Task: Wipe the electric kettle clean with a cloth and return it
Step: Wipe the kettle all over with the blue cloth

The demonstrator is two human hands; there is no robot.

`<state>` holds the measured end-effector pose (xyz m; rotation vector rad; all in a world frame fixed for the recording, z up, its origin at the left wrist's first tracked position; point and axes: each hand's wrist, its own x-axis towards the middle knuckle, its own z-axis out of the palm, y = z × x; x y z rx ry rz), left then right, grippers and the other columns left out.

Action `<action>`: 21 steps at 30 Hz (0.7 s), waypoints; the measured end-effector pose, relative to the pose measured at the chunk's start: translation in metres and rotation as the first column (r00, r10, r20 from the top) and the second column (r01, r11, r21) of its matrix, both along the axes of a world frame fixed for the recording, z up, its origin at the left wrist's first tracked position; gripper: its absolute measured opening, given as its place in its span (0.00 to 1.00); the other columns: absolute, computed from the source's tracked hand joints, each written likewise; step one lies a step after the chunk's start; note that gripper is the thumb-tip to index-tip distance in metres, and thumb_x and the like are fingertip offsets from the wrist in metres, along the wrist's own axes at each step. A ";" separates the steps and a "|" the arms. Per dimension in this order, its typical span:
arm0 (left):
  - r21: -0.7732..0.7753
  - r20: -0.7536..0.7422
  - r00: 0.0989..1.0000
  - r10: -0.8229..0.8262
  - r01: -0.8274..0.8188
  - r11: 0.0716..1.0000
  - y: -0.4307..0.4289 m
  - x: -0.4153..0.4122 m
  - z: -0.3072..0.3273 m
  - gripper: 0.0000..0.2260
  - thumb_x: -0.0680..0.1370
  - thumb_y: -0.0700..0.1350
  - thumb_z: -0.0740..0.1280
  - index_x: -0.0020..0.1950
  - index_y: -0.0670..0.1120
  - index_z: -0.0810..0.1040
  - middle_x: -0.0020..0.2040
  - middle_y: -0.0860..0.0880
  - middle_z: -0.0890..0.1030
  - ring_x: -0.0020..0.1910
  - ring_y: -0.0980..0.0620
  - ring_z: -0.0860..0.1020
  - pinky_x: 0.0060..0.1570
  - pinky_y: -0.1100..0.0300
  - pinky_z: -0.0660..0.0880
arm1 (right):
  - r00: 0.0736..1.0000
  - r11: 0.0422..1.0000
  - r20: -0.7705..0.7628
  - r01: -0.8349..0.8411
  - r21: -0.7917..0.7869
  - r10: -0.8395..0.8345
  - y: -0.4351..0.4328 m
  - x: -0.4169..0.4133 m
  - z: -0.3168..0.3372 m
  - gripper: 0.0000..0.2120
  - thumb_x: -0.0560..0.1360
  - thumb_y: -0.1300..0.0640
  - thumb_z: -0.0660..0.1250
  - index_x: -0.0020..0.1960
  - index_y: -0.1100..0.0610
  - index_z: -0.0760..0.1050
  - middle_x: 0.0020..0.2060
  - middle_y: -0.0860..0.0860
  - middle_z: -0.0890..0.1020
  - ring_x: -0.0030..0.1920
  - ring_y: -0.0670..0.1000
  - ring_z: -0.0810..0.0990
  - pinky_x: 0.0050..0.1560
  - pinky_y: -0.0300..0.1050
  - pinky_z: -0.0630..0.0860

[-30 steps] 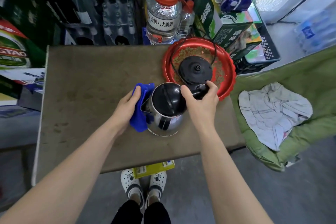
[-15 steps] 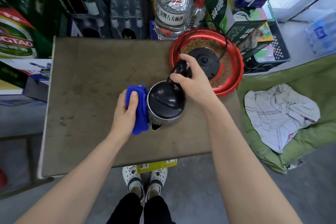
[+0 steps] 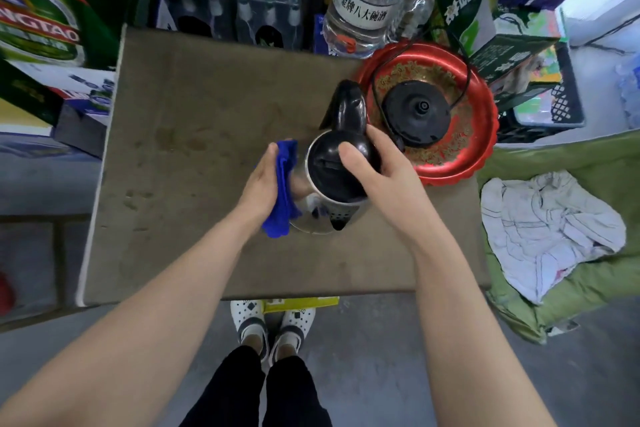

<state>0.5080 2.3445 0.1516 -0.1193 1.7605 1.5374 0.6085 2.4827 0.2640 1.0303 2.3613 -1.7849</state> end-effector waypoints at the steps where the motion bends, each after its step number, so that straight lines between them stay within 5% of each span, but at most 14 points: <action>1: -0.055 0.069 0.997 0.022 -0.018 0.998 -0.003 0.002 -0.010 0.28 0.76 0.71 0.54 0.63 0.57 0.79 0.59 0.52 0.83 0.55 0.55 0.81 0.57 0.56 0.79 | 0.999 0.999 0.004 -0.041 -0.011 0.041 0.008 -0.002 -0.003 0.19 0.77 0.43 0.69 0.66 0.43 0.76 0.60 0.43 0.83 0.61 0.44 0.81 0.66 0.52 0.76; 4: -0.064 0.009 1.000 0.009 -0.008 0.998 -0.006 0.011 -0.008 0.28 0.73 0.70 0.53 0.66 0.59 0.76 0.62 0.54 0.82 0.61 0.53 0.79 0.69 0.48 0.71 | 0.989 0.987 0.032 -0.141 -0.078 0.143 0.031 -0.006 -0.003 0.25 0.75 0.42 0.70 0.71 0.44 0.73 0.65 0.44 0.81 0.65 0.45 0.80 0.69 0.52 0.75; 9: 0.103 -0.417 0.907 -0.058 0.110 0.989 0.015 0.009 0.042 0.17 0.84 0.57 0.54 0.70 0.57 0.72 0.67 0.58 0.77 0.67 0.60 0.73 0.68 0.60 0.68 | 0.959 0.960 0.077 -0.266 -0.089 0.272 0.054 -0.017 0.002 0.27 0.75 0.44 0.72 0.73 0.44 0.73 0.68 0.44 0.78 0.67 0.45 0.78 0.71 0.52 0.73; 15: -0.204 -0.334 0.934 -0.125 0.058 0.977 -0.004 0.012 0.019 0.11 0.84 0.52 0.55 0.60 0.50 0.73 0.53 0.52 0.79 0.58 0.46 0.77 0.54 0.60 0.68 | 0.952 0.952 0.058 -0.296 -0.072 0.300 0.049 -0.013 0.005 0.22 0.78 0.47 0.70 0.71 0.45 0.73 0.64 0.43 0.81 0.62 0.43 0.80 0.69 0.49 0.75; 17: -0.233 -0.328 0.929 -0.174 0.099 0.967 -0.023 0.018 0.020 0.07 0.83 0.52 0.59 0.58 0.52 0.73 0.49 0.54 0.79 0.54 0.48 0.78 0.53 0.58 0.70 | 0.981 0.969 0.039 -0.193 0.157 0.189 0.034 -0.007 0.006 0.22 0.78 0.47 0.70 0.70 0.47 0.74 0.65 0.45 0.79 0.65 0.46 0.78 0.70 0.48 0.73; 19: -0.145 -0.286 0.951 -0.121 0.082 0.986 -0.035 0.025 0.030 0.06 0.81 0.50 0.64 0.58 0.53 0.73 0.51 0.55 0.79 0.51 0.51 0.78 0.52 0.59 0.73 | 0.989 0.809 -0.127 0.016 0.587 0.072 0.011 0.004 0.006 0.18 0.76 0.50 0.71 0.65 0.54 0.78 0.62 0.51 0.78 0.63 0.52 0.76 0.66 0.46 0.72; 21: 0.064 -0.085 0.996 0.031 -0.026 0.998 -0.040 0.031 0.051 0.08 0.80 0.47 0.67 0.58 0.50 0.73 0.54 0.49 0.80 0.46 0.53 0.80 0.45 0.58 0.77 | 0.958 0.653 -0.271 0.148 0.743 0.091 -0.028 0.018 0.004 0.15 0.74 0.53 0.73 0.58 0.59 0.80 0.54 0.55 0.79 0.56 0.56 0.76 0.60 0.45 0.72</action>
